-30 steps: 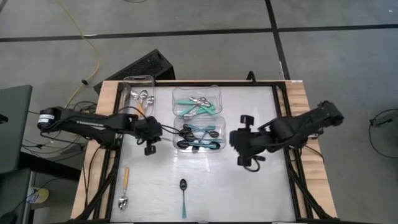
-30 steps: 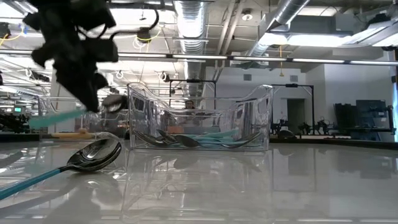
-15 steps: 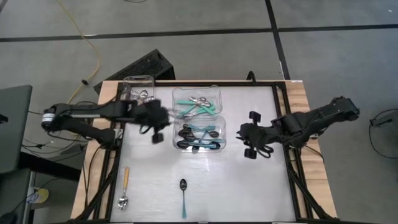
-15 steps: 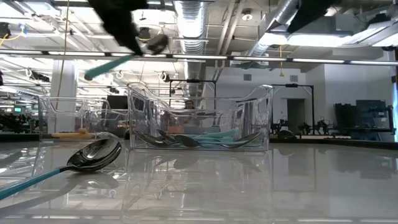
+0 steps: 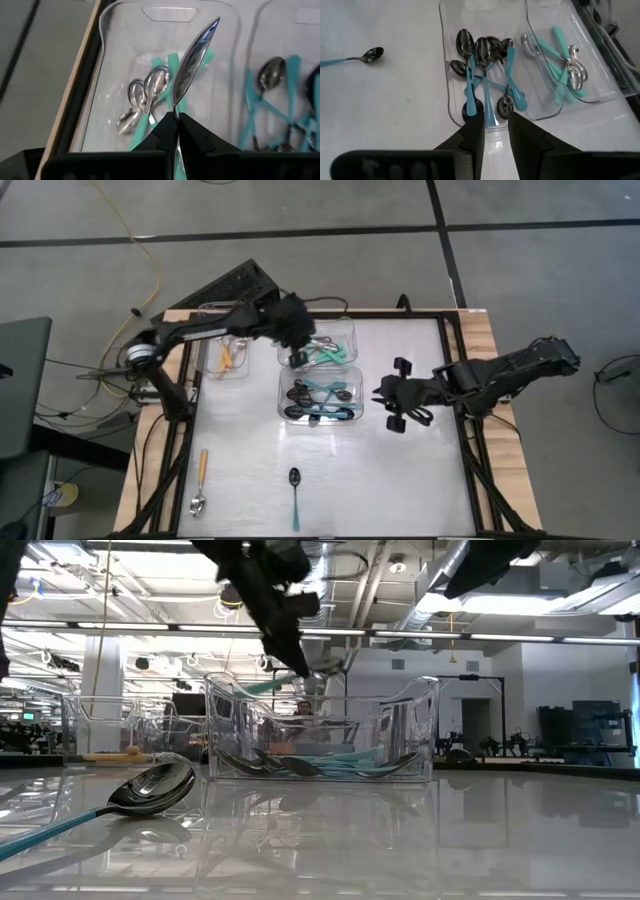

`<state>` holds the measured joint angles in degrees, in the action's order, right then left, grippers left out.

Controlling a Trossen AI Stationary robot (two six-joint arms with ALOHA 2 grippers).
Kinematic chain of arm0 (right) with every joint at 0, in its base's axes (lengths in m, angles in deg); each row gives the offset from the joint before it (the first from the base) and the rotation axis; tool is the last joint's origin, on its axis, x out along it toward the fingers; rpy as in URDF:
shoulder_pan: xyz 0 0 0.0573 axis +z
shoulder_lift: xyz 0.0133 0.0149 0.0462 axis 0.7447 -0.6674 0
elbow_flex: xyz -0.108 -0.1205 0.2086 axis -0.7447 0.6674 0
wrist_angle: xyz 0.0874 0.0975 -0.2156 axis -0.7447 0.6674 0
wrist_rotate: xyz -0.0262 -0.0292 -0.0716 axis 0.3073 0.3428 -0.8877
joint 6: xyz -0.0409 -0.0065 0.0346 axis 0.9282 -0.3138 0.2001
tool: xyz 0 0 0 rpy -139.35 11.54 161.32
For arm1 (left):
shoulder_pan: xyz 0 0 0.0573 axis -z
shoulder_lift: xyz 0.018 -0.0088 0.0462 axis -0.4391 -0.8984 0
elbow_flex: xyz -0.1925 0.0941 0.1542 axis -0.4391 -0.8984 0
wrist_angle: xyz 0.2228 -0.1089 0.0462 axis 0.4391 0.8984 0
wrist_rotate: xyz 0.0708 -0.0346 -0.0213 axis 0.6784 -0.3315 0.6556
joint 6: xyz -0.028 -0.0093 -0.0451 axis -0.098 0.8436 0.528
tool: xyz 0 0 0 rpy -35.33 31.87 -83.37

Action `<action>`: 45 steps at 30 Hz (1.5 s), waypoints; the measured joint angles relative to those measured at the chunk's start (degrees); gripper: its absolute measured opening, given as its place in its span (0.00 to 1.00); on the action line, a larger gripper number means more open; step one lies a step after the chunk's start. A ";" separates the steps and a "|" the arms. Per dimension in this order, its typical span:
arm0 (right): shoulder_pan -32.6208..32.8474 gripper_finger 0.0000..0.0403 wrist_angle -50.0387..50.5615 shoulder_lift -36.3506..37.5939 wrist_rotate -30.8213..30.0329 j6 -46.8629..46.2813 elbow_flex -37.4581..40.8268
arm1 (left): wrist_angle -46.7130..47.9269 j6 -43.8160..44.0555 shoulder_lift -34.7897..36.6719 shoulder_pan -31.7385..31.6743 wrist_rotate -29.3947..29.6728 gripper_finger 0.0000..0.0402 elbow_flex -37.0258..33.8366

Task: Sort silverware by color (type)
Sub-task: Put the green spoon into the top right transparent bin, then put the blue spoon into the bottom transparent bin

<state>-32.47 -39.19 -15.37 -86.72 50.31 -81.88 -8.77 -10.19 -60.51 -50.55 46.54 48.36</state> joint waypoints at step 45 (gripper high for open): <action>0.66 0.27 -19.06 -9.64 12.77 6.30 -0.09 | 19.87 6.30 9.30 8.55 -4.05 0.34 4.12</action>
<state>-31.81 -58.25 -25.01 -73.95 56.61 -81.96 11.10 -3.89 -51.21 -42.00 42.49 52.47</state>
